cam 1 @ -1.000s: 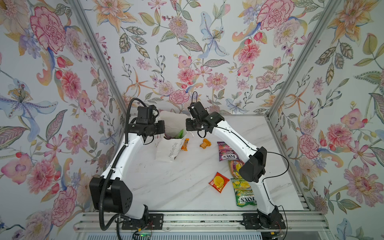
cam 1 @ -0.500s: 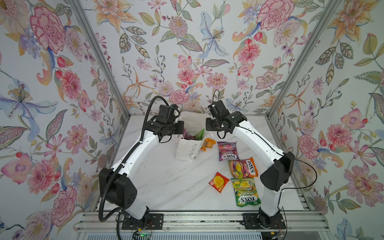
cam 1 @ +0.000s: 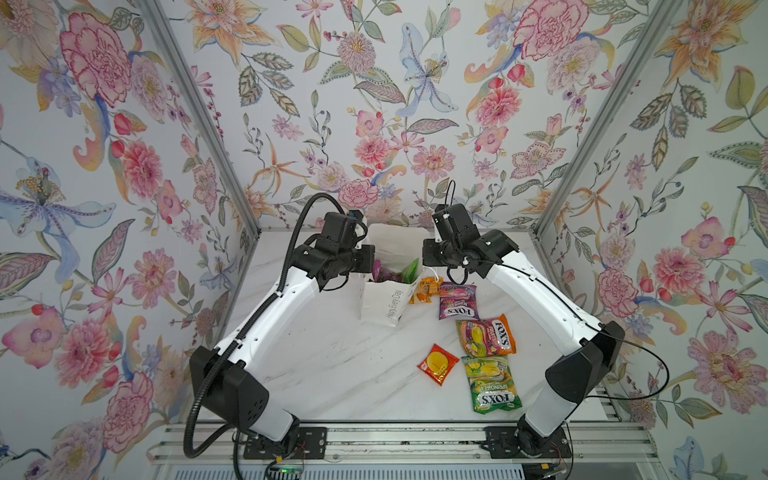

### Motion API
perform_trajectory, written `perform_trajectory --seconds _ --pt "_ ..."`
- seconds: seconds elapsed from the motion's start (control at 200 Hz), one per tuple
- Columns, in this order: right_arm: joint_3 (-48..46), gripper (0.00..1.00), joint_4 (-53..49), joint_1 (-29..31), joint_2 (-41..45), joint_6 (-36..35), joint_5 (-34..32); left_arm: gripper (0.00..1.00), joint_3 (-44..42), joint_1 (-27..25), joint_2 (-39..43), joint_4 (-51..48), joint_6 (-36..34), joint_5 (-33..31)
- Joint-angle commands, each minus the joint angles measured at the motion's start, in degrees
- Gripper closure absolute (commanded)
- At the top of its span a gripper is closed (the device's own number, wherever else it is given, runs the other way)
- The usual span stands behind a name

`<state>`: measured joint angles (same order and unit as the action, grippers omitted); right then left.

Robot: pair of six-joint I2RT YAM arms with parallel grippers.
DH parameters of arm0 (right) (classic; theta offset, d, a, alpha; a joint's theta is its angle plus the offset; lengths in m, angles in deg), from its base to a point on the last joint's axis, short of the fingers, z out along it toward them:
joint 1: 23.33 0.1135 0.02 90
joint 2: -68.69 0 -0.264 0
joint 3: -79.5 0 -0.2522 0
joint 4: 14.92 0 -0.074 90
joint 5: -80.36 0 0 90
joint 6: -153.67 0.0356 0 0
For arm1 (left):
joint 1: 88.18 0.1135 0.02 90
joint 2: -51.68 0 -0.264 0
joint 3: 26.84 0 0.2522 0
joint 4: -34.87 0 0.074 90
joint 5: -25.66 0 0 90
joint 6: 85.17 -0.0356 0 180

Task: Place the snacks into the paper bag
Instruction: 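Move the right gripper up and away from the paper bag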

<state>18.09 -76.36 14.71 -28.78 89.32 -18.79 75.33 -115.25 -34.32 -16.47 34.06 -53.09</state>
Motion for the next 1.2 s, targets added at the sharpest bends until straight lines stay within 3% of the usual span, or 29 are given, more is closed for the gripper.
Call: perform_trajectory --seconds 0.0,0.395,0.545,1.026,1.196 --pt "-0.63 1.0 1.17 2.55 5.26 -0.34 2.11 1.0 -2.2 -0.44 6.07 3.08 0.19 -1.97" --pt "-5.16 0.99 -0.92 8.93 7.9 1.22 1.81 1.0 -13.72 -3.29 14.86 4.06 3.24 -0.97" --pt "-7.27 0.92 -0.76 9.49 7.25 1.75 1.49 1.0 -17.38 -3.96 16.75 5.85 4.13 -0.69" --pt "-1.18 0.31 -0.9 10.63 7.37 0.11 1.0 1.0 -17.11 -3.37 16.91 5.0 2.24 -7.85" --pt "-0.95 0.17 -0.88 10.8 11.06 -0.14 -0.56 1.0 -17.2 -2.18 17.78 5.49 2.07 -8.25"
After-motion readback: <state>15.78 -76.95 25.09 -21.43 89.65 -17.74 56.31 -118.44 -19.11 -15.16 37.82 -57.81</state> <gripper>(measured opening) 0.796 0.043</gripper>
